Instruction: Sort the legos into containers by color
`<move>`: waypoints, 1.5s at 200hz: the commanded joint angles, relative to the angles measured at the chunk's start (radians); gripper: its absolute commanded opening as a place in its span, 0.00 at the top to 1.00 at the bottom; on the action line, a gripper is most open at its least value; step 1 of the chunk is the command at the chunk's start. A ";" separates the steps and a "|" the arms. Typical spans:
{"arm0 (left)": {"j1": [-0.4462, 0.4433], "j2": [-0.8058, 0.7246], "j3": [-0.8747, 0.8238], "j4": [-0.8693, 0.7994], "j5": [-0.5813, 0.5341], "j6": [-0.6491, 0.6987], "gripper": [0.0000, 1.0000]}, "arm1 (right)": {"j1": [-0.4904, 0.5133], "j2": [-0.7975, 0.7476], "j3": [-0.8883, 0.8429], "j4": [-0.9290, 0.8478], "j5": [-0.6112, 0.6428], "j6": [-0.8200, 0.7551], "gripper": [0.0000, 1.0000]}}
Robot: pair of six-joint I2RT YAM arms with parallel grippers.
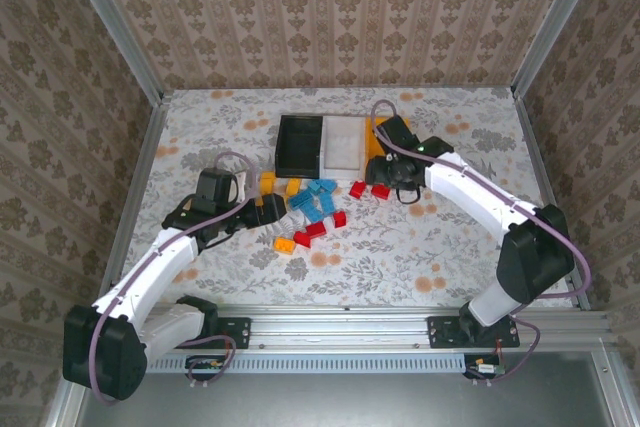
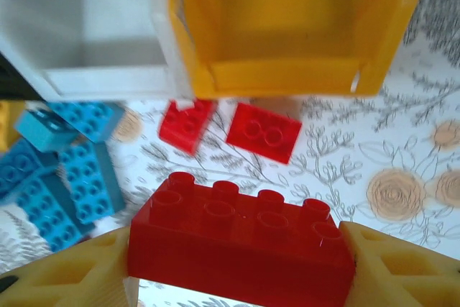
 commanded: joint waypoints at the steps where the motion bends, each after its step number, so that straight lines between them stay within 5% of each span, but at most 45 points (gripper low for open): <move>1: 0.007 -0.020 -0.019 -0.004 0.021 -0.002 0.00 | -0.030 0.004 0.084 -0.067 0.039 -0.048 0.46; 152: 0.035 0.006 -0.003 -0.034 0.037 0.024 0.00 | -0.160 0.382 0.336 -0.005 -0.029 -0.114 0.47; 300: 0.039 0.058 -0.003 -0.005 0.043 0.014 0.00 | -0.186 0.497 0.368 0.017 -0.060 -0.122 0.40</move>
